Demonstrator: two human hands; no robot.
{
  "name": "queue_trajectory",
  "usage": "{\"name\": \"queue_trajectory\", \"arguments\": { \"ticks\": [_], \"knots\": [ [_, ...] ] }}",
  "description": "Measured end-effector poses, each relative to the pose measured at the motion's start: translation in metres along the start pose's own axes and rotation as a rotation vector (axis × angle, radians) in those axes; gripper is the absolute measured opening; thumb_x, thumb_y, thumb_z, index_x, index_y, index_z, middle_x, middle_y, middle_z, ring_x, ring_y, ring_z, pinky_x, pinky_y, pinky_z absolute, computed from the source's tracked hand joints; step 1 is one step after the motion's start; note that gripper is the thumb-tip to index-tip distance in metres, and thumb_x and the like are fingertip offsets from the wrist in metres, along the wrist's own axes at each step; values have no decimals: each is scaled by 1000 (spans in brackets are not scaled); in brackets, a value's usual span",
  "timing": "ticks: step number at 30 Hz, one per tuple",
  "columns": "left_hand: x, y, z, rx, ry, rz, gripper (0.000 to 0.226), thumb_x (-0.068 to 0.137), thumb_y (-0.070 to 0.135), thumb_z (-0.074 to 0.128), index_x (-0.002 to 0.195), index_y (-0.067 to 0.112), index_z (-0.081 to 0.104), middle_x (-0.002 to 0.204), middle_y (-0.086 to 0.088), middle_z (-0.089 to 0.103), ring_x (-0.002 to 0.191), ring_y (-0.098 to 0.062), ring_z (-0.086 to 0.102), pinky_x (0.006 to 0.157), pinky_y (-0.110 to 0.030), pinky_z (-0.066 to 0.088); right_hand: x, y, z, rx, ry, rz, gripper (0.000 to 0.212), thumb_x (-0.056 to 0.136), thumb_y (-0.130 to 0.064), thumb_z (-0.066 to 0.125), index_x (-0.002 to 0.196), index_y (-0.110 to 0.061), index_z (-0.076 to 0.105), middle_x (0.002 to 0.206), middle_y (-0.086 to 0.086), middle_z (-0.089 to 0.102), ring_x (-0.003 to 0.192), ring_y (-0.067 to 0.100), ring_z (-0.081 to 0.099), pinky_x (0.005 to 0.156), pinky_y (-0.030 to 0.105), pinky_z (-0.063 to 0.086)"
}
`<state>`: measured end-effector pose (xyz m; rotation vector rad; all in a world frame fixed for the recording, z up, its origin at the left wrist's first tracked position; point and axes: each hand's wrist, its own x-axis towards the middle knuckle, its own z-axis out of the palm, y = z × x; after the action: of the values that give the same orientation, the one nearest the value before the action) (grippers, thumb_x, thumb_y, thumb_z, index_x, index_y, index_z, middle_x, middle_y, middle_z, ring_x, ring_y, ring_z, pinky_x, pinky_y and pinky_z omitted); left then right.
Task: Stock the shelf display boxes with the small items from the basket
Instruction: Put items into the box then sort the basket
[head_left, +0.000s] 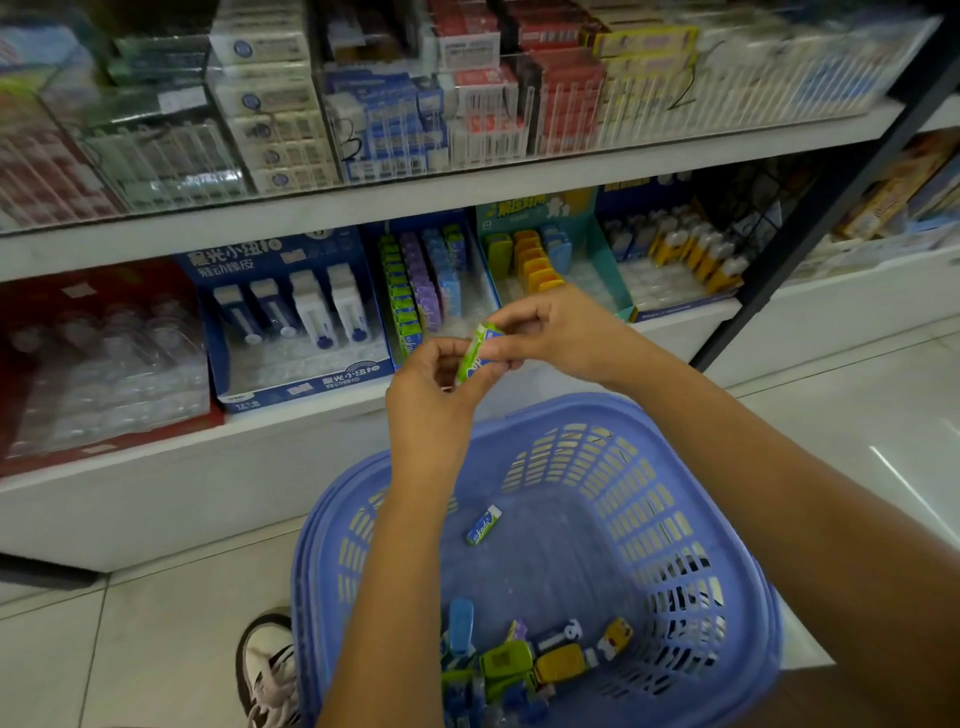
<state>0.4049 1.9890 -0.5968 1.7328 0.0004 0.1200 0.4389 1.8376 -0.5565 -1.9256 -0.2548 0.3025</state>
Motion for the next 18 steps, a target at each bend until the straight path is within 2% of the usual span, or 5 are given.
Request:
{"name": "queue_trajectory", "arguments": {
  "ticks": [3,6,9,12,18],
  "knots": [
    [7,-4,9,156,-60,16,37,84,36,69,116,24,57,112,11,63,101,-3,58,81,-17,45,8,2,-11,-24,304,-51,14,77,-14,76,88,-17,69,73,-9,69,69,8,67,69,19,56],
    [12,-17,12,494,-193,77,58,92,36,57,143,15,37,150,-1,35,138,-14,32,106,-25,32,38,2,-19,-312,582,-88,18,81,-20,73,96,-12,68,80,-5,65,73,11,62,68,8,50],
    [10,-27,12,700,-276,78,67,94,30,55,149,10,22,157,-5,20,146,-19,12,119,-33,14,74,2,-17,-620,499,-76,25,91,-19,60,112,-6,66,107,11,69,97,23,64,87,24,49],
    [10,-33,9,722,-279,123,68,93,26,57,149,10,22,157,-4,20,145,-20,12,119,-33,12,106,3,-14,-870,343,1,27,94,-18,50,114,-9,66,121,13,62,111,26,57,93,31,45],
    [11,-39,7,706,-290,138,69,93,25,56,151,13,19,158,0,17,146,-16,10,119,-27,11,121,2,-18,-864,277,68,30,93,-13,50,119,-6,64,124,12,60,116,26,55,98,32,44]
  ]
}}
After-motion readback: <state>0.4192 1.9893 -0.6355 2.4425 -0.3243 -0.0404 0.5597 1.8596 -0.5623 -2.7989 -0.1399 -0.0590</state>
